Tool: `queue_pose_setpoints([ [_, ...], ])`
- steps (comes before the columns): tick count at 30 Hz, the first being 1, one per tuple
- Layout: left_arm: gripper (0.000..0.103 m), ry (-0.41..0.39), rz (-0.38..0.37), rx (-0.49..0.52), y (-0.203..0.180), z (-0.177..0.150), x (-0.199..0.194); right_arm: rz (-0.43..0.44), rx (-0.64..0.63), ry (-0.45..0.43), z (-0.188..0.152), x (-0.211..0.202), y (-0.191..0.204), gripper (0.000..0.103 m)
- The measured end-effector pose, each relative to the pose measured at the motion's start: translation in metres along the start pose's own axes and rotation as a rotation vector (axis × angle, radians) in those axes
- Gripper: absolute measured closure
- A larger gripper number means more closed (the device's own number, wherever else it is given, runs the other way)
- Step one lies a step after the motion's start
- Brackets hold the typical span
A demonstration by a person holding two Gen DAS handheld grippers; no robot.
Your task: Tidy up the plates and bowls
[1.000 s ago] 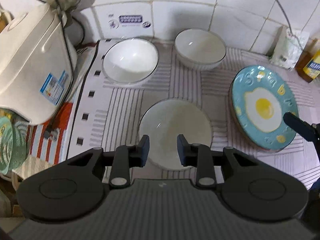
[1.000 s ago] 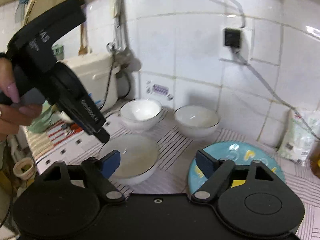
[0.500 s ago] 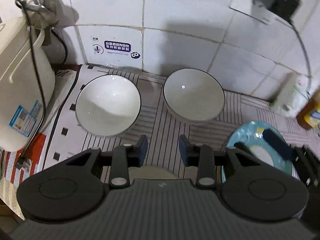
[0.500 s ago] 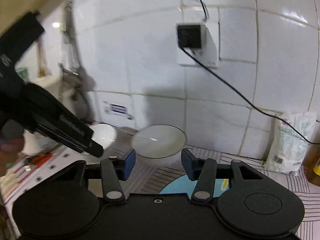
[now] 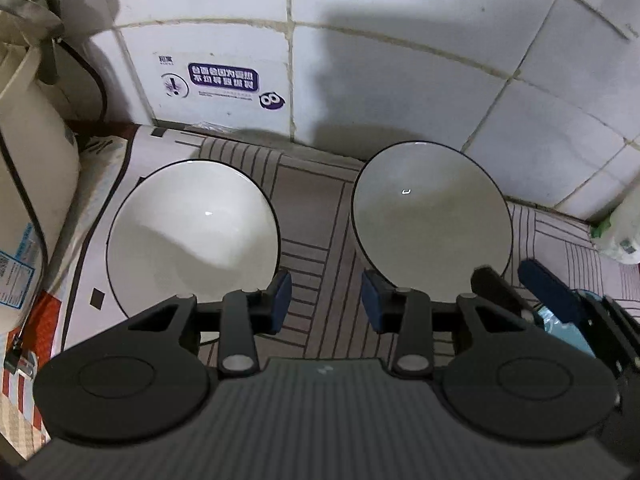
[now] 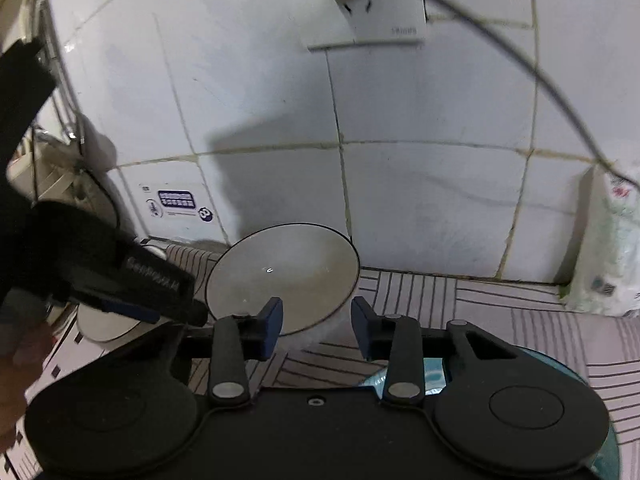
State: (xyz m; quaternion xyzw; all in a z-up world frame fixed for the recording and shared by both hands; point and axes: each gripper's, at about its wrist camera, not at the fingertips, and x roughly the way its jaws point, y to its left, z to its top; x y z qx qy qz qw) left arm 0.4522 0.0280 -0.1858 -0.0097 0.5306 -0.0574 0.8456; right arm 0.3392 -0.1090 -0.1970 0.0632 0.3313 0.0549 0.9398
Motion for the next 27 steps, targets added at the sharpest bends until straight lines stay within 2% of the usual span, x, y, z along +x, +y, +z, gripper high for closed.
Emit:
queue_pose_setpoints([
  [6,0.062,0.013,-0.043,-0.044,0.009,-0.003,-0.004,-0.028,0.046,0.057,0.006,0.021,-0.004,0.064],
  [12,0.061,-0.036,-0.13,-0.1,0.014,-0.002,-0.013,-0.024,0.082,0.069,0.004,0.028,-0.009,0.073],
  [14,0.058,-0.043,-0.137,-0.098,0.012,0.0,-0.009,-0.029,0.081,0.066,0.004,0.029,-0.008,0.075],
  [19,0.058,-0.023,-0.124,-0.096,0.006,0.0,0.013,-0.052,0.061,0.069,0.003,0.035,-0.009,0.081],
  [21,0.063,-0.027,-0.108,-0.085,0.003,-0.001,0.021,-0.051,0.068,0.077,0.004,0.038,-0.01,0.081],
  [22,0.078,-0.028,-0.106,-0.077,0.001,-0.003,0.023,-0.05,0.072,0.08,0.004,0.039,-0.011,0.081],
  [23,0.088,-0.024,-0.116,-0.072,0.001,-0.005,0.024,-0.049,0.071,0.082,0.005,0.04,-0.009,0.081],
  [27,0.088,-0.022,-0.073,-0.044,-0.004,-0.013,0.019,-0.036,0.05,0.083,0.007,0.038,-0.004,0.082],
])
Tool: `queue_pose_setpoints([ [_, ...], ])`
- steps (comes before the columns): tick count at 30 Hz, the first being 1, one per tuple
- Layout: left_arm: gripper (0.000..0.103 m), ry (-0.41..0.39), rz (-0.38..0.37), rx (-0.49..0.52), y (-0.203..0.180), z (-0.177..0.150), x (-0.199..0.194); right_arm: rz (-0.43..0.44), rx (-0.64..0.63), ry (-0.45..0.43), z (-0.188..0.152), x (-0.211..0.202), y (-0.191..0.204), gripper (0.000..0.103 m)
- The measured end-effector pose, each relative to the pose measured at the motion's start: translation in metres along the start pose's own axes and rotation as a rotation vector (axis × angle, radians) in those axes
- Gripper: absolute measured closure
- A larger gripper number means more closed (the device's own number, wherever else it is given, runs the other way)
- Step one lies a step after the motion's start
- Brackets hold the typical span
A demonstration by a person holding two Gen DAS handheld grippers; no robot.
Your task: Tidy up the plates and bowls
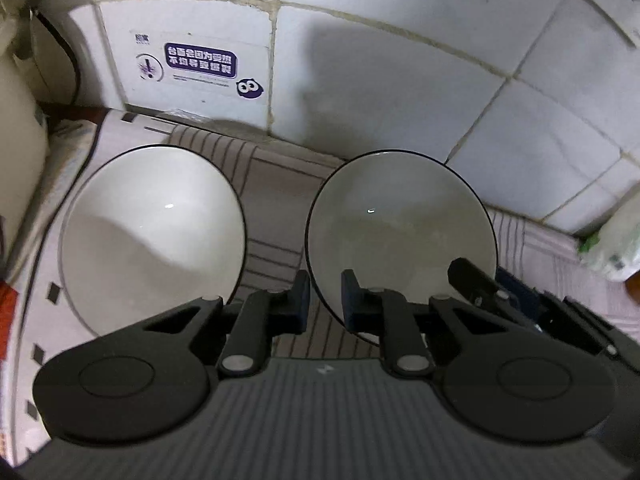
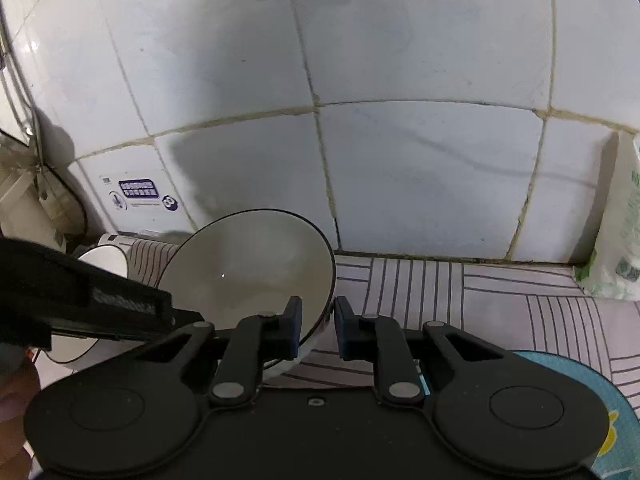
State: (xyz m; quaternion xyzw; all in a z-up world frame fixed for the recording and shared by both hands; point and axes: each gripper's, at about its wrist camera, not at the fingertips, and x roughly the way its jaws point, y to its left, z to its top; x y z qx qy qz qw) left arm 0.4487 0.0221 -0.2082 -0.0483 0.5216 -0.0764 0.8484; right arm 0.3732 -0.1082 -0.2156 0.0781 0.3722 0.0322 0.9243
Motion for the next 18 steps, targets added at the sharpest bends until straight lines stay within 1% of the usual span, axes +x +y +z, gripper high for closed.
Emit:
queue_pose_setpoints([
  [3,0.088,0.002,-0.007,-0.002,0.003,-0.004,-0.013,0.03,0.043,0.021,-0.001,-0.004,-0.002,0.082],
  [7,0.088,0.014,-0.006,0.042,0.007,-0.002,-0.034,0.055,0.052,0.018,-0.005,-0.02,-0.001,0.082],
  [9,0.088,0.015,-0.017,0.054,0.008,-0.002,-0.047,0.08,0.078,0.018,-0.007,-0.032,0.0,0.082],
  [12,0.088,0.015,-0.025,0.07,0.011,-0.006,-0.068,0.085,0.095,0.006,-0.009,-0.051,0.002,0.082],
  [14,0.088,0.011,-0.023,0.082,0.012,-0.011,-0.081,0.085,0.088,0.013,-0.01,-0.063,0.006,0.082],
  [18,0.088,0.016,-0.024,0.104,0.015,-0.023,-0.103,0.108,0.166,0.039,-0.014,-0.083,0.003,0.082],
])
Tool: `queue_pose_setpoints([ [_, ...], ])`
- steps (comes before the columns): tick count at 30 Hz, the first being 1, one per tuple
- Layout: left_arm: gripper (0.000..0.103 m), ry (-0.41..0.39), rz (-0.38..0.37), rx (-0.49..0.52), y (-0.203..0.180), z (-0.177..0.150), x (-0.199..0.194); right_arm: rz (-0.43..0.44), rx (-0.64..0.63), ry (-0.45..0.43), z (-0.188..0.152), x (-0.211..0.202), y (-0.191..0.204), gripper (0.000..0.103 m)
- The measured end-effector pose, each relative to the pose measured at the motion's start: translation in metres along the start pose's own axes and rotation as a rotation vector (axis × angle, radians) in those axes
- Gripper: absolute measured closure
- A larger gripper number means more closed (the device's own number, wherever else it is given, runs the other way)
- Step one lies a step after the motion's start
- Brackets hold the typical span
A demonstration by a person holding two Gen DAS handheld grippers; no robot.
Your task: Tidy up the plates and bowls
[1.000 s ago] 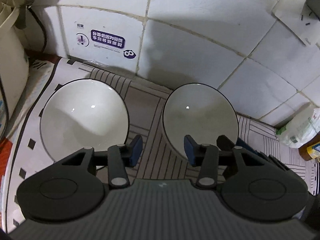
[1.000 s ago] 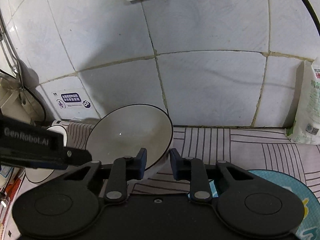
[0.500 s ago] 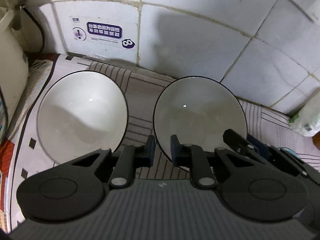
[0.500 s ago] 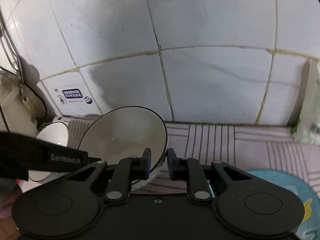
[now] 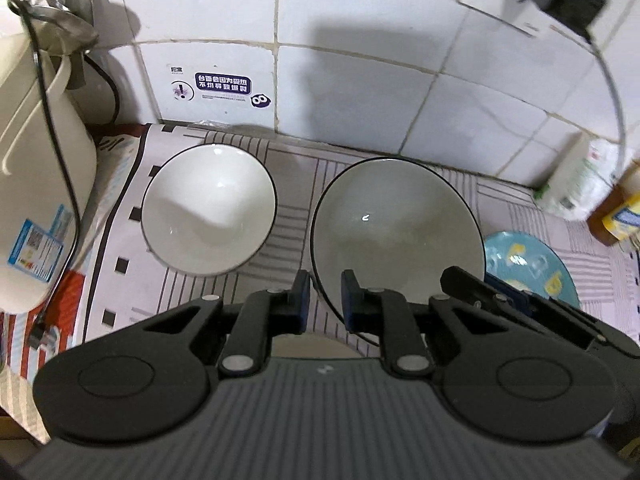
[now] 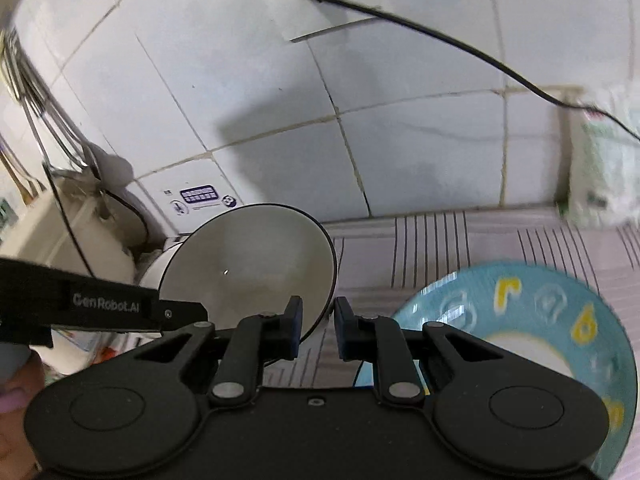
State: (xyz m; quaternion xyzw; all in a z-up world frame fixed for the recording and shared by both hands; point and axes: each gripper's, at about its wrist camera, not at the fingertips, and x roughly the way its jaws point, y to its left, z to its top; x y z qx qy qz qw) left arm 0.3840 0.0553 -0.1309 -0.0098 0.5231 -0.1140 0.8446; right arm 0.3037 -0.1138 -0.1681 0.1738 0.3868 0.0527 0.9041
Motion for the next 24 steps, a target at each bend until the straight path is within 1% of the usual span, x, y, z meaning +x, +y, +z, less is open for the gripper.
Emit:
queue_pose_setpoints([
  [3,0.088,-0.007,0.021,0.027,0.0,-0.011,-0.014,0.01,0.007,-0.007,-0.005,-0.018,0.004,0.082],
  [7,0.088,-0.032,0.068,0.075,-0.007,-0.028,-0.031,0.031,0.008,-0.013,-0.017,-0.038,0.013,0.082],
  [10,0.088,-0.053,0.108,0.099,-0.007,-0.039,-0.041,0.04,0.023,-0.007,-0.026,-0.043,0.02,0.082],
  [12,0.088,-0.052,0.125,0.108,-0.005,-0.046,-0.045,0.055,0.03,-0.011,-0.034,-0.047,0.025,0.082],
  [18,0.088,-0.038,0.132,0.108,0.005,-0.065,-0.05,0.079,0.027,-0.022,-0.054,-0.059,0.036,0.082],
  [24,0.088,-0.017,0.138,0.095,0.014,-0.083,-0.05,0.088,-0.017,-0.046,-0.072,-0.065,0.044,0.082],
])
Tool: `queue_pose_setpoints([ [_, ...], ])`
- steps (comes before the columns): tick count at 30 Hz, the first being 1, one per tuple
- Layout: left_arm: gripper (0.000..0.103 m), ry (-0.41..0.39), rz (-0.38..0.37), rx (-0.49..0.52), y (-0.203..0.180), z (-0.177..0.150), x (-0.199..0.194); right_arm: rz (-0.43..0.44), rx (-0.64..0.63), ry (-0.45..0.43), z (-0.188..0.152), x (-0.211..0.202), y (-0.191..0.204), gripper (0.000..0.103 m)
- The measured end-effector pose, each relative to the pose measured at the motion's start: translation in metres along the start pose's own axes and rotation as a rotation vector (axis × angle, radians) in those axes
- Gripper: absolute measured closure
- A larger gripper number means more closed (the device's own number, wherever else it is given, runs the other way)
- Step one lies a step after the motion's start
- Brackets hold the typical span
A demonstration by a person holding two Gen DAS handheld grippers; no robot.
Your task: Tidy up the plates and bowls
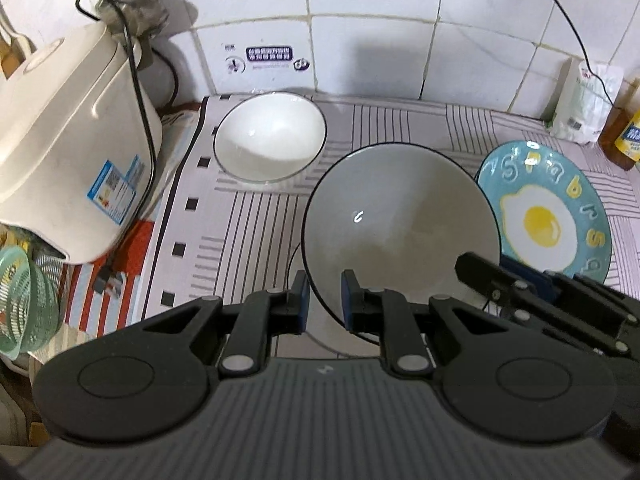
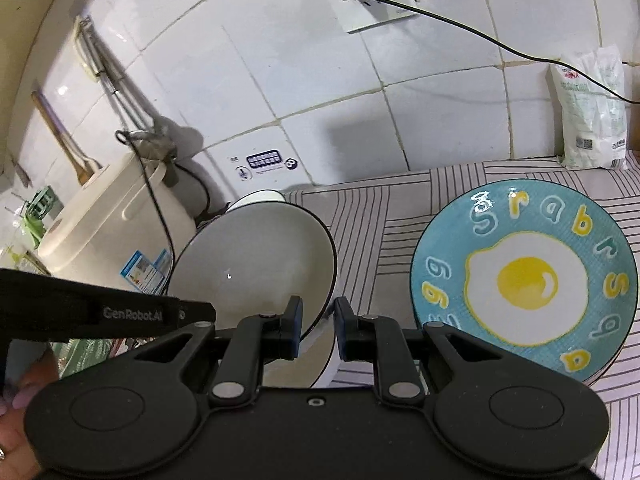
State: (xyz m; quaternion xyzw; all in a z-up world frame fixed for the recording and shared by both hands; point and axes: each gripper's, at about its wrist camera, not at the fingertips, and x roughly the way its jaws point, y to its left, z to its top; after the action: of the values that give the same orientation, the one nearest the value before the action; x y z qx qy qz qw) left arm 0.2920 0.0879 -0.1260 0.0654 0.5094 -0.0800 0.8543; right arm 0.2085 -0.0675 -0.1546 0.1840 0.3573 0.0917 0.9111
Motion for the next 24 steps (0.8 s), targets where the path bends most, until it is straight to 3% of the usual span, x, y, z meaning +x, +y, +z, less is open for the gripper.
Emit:
queue_pose_setpoints([
  [8,0.088,0.045,-0.012,-0.011,0.007,-0.013,0.007,0.005,-0.071,-0.036,-0.014,-0.003,0.01,0.082],
  [24,0.088,0.154,-0.053,-0.057,0.021,-0.01,0.04,-0.067,-0.216,-0.009,-0.031,0.024,0.023,0.082],
])
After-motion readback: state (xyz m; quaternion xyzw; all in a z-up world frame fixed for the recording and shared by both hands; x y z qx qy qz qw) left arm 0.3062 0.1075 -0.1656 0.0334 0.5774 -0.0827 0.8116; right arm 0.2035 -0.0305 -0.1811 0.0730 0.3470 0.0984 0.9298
